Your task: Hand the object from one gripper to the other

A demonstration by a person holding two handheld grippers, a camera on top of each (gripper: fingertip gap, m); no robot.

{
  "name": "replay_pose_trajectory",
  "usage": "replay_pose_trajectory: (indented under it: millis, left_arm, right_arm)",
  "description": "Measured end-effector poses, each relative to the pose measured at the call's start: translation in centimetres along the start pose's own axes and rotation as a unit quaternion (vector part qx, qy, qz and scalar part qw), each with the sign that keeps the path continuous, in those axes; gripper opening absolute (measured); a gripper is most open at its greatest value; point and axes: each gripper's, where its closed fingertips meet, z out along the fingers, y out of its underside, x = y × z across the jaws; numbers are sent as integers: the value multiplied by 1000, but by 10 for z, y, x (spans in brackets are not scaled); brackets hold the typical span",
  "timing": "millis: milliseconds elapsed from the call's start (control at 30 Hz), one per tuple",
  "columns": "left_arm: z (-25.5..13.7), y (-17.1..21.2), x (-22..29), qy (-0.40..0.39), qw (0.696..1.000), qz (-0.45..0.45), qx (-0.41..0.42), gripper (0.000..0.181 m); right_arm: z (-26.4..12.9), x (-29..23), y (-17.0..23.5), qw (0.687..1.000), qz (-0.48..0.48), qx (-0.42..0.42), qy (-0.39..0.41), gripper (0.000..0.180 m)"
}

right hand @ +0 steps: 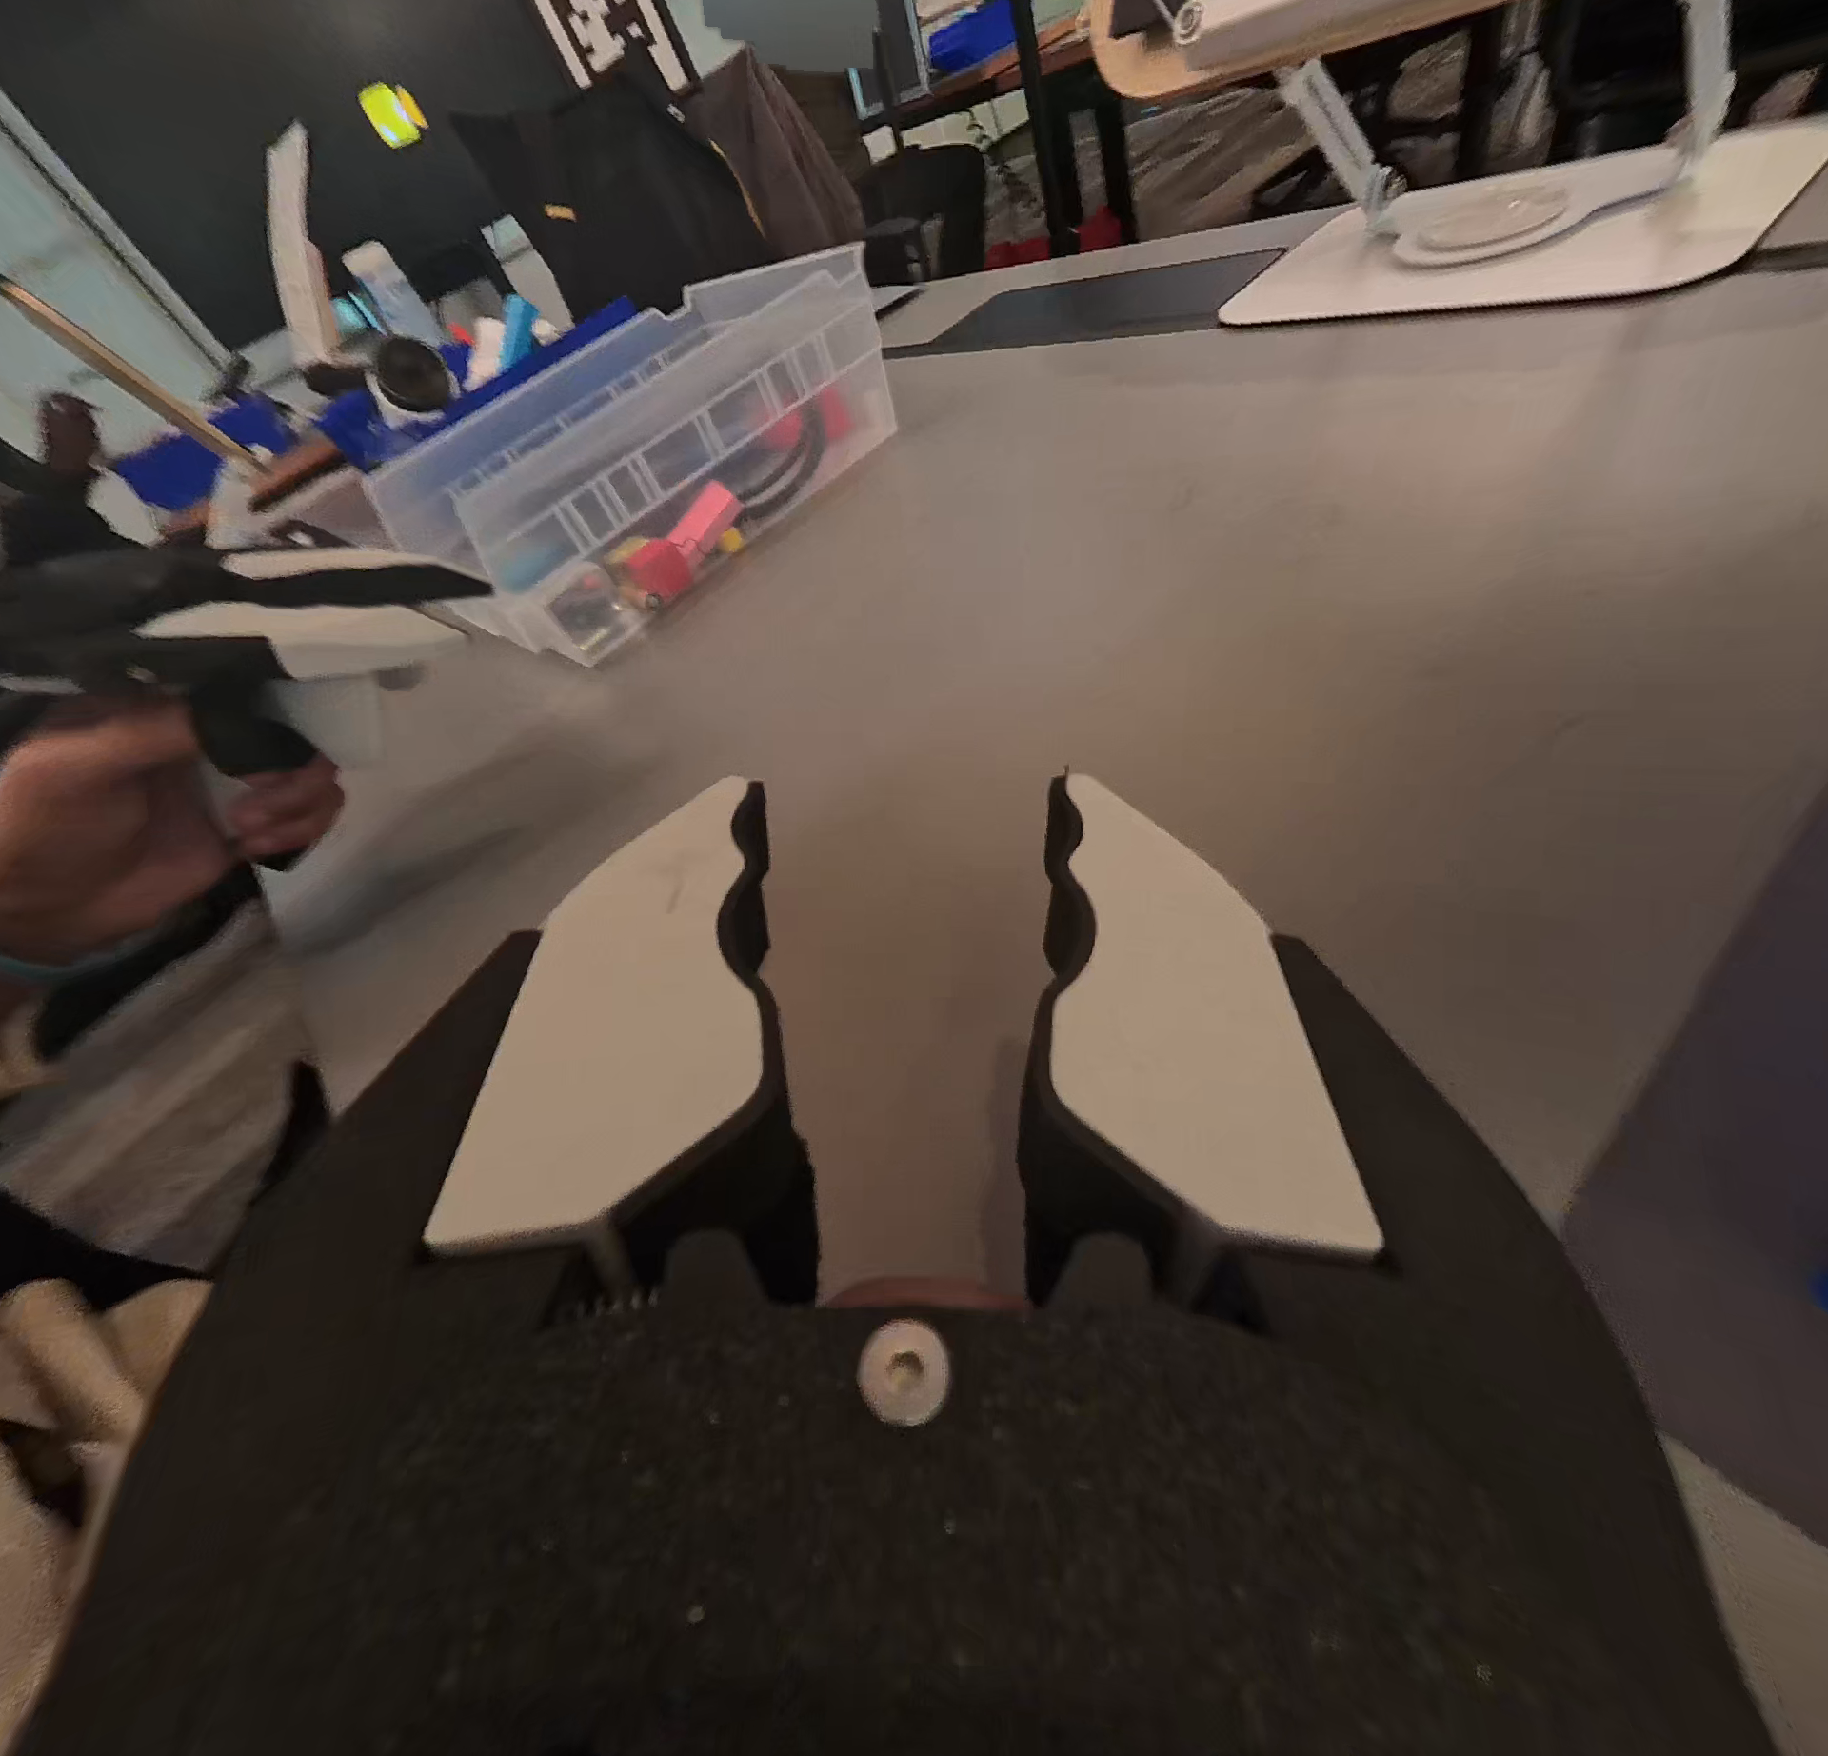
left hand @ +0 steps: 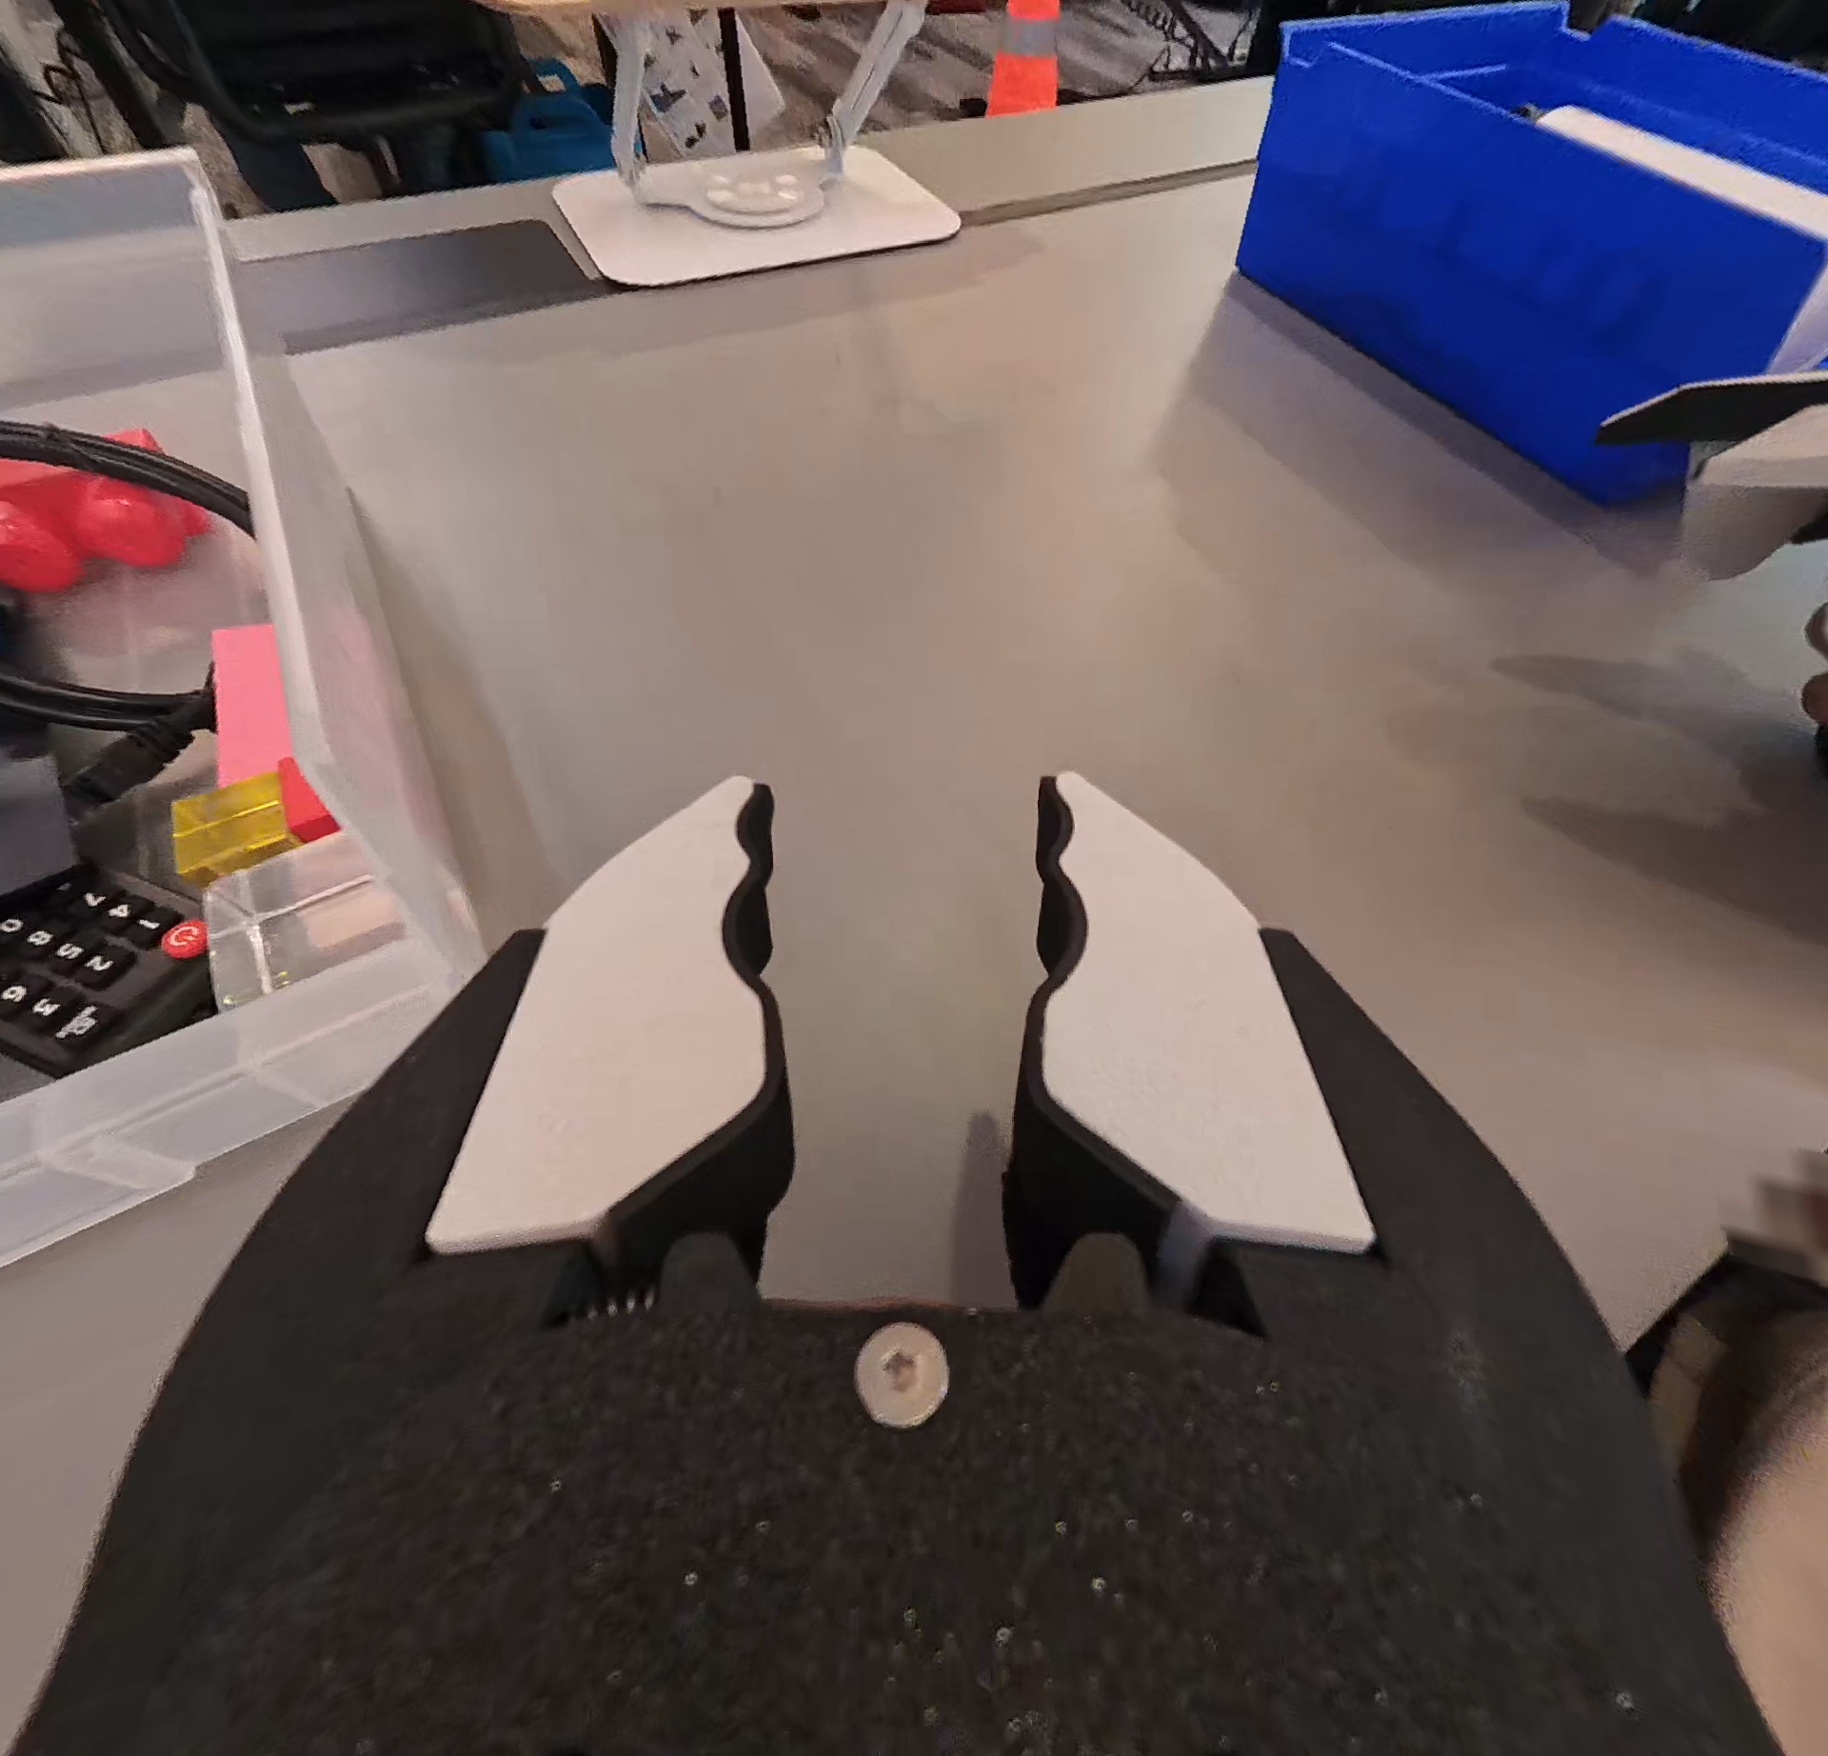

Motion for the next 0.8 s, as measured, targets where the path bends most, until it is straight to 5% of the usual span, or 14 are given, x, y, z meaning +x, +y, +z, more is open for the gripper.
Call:
replay_pose_trajectory:
  millis: [100, 200, 333, 433, 533, 800]
  left_arm:
    - [-5, -7, 1, 9, 1000, 1, 14, 51]
    - [-37, -56, 12, 72, 995, -14, 63, 47]
    - [-52, -92, -83, -104, 992, 68, -11, 38]
    - [-29, -77, -164, -183, 968, 69, -157, 55]
    - [21, -45, -206, -136, 949, -19, -283, 75]
    - [106, -26, -298, -133, 941, -102, -293, 55]
  right_arm:
    - [2, -6, 0, 999, 36, 2, -30, 50]
    - [3, -1, -5, 999, 31, 10, -22, 48]
    - [0, 6, -8, 1000, 14, 11, -5, 52]
    - [-2, 3, -7, 1000, 21, 12, -13, 51]
    - [0, -4, -7, 999, 37, 12, -33, 50]
    - [1, -8, -1, 1000, 2, -7, -30, 49]
